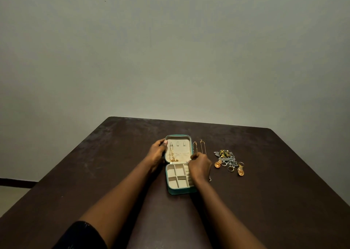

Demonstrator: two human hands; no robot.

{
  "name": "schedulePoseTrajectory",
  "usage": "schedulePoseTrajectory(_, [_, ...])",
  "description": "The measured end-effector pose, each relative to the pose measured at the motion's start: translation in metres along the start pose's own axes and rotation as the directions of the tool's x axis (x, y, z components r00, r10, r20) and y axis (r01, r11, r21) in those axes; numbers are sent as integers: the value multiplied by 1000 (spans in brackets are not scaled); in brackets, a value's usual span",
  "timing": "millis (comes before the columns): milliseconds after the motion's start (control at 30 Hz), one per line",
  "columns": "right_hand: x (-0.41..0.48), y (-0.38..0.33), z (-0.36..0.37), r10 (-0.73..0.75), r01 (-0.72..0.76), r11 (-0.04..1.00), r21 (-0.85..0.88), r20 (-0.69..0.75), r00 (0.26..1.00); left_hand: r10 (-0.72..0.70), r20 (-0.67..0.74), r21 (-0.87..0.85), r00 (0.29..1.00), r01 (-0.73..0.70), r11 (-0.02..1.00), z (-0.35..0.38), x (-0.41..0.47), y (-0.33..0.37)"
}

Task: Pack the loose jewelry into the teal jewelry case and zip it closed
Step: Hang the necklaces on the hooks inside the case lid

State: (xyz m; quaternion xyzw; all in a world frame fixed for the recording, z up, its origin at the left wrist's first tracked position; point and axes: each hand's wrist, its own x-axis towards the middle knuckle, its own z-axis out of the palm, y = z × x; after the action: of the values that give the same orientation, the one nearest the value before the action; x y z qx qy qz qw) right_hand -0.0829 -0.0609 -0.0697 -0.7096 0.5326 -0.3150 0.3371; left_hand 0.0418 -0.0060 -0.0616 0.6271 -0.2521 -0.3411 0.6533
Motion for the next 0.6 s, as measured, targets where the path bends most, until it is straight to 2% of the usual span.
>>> schedulePoseTrajectory(67, [1, 1, -2, 0, 0, 1000, -9, 12, 1000, -32, -35, 67, 999, 34, 997, 2, 3, 0])
schedulePoseTrajectory(133, [4, 2, -3, 8, -8, 1000, -20, 34, 999, -30, -78, 206, 996, 46, 978, 0, 13, -3])
schedulePoseTrajectory(333, [22, 5, -13, 10, -10, 1000, 1, 91, 996, -15, -190, 490, 982, 108, 865, 1, 27, -4])
schedulePoseTrajectory(400, [34, 6, -20, 21, -23, 999, 30, 59, 998, 85, -226, 604, 971, 71, 794, 5, 30, 0])
schedulePoseTrajectory(467, [49, 8, -30, 38, -40, 997, 67, 25, 999, 221, -202, 722, 954, -7, 692, 12, 31, 7])
schedulePoseTrajectory(533, [65, 10, -39, 44, -44, 996, 73, 1, 999, 318, -120, 824, 941, -84, 560, 22, 30, 17])
schedulePoseTrajectory(600, [80, 12, -44, 49, -48, 997, 59, -18, 999, 348, -20, 883, 937, -147, 447, 36, 33, 25])
